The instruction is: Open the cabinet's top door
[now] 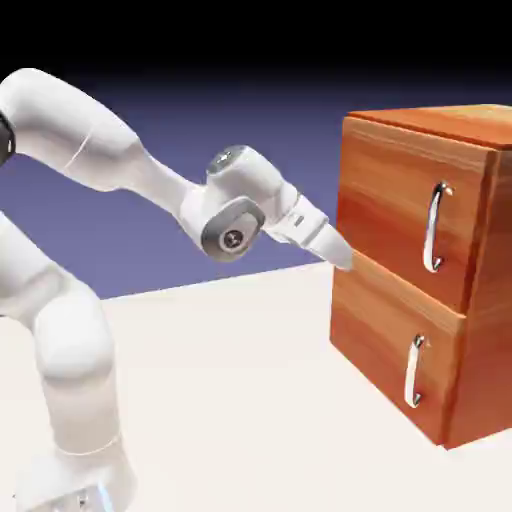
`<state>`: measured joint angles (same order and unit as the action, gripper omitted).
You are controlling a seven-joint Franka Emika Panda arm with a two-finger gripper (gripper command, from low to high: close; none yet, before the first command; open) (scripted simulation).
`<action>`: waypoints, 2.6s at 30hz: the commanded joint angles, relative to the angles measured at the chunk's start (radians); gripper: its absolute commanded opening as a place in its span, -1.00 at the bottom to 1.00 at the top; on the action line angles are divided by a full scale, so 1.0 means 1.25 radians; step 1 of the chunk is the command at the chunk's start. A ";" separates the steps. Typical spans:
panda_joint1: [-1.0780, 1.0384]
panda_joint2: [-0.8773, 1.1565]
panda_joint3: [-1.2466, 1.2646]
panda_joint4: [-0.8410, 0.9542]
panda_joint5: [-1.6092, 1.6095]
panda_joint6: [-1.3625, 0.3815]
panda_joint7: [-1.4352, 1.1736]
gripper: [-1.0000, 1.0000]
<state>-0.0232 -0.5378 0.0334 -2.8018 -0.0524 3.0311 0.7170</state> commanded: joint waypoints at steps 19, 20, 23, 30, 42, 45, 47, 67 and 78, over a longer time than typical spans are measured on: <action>-0.443 0.405 0.421 0.103 -0.661 -0.074 -0.302 1.00; -0.467 0.427 0.443 0.109 -0.696 -0.078 -0.318 1.00; -0.536 0.491 0.510 0.125 -0.800 -0.090 -0.366 1.00; -0.700 0.640 0.665 0.163 -1.044 -0.118 -0.477 1.00; -0.980 0.896 0.931 0.228 -1.461 -0.165 -0.668 1.00; -1.050 0.960 0.997 0.244 -1.566 -0.176 -0.716 1.00; -1.096 1.002 1.042 0.255 -1.635 -0.184 -0.748 1.00; -1.519 1.389 1.443 0.354 -2.265 -0.255 -1.036 1.00; -1.487 1.316 1.446 0.356 -2.255 -0.357 -0.975 -1.00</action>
<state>-1.8824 1.1067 1.8408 -2.3560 -2.8717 2.5845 -0.5018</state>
